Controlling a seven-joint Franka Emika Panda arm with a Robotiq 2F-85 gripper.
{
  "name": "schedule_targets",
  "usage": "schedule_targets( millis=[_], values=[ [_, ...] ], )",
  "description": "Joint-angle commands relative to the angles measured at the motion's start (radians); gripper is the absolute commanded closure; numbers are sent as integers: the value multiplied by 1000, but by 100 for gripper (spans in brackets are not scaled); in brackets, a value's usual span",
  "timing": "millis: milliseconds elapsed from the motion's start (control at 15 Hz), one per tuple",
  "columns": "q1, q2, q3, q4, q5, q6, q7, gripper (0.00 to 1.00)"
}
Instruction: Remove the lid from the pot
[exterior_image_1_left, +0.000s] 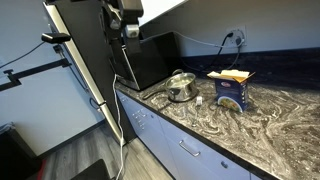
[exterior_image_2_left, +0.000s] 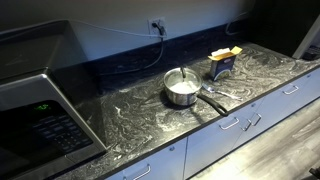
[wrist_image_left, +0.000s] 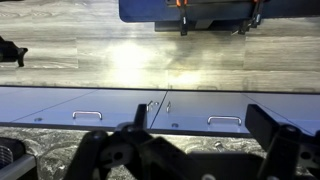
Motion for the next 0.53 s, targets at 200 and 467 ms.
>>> schedule_targets(
  millis=[200, 467],
  values=[
    [40, 27, 35, 47, 164, 8, 140, 0],
    [63, 69, 111, 82, 284, 70, 338, 0]
  ],
)
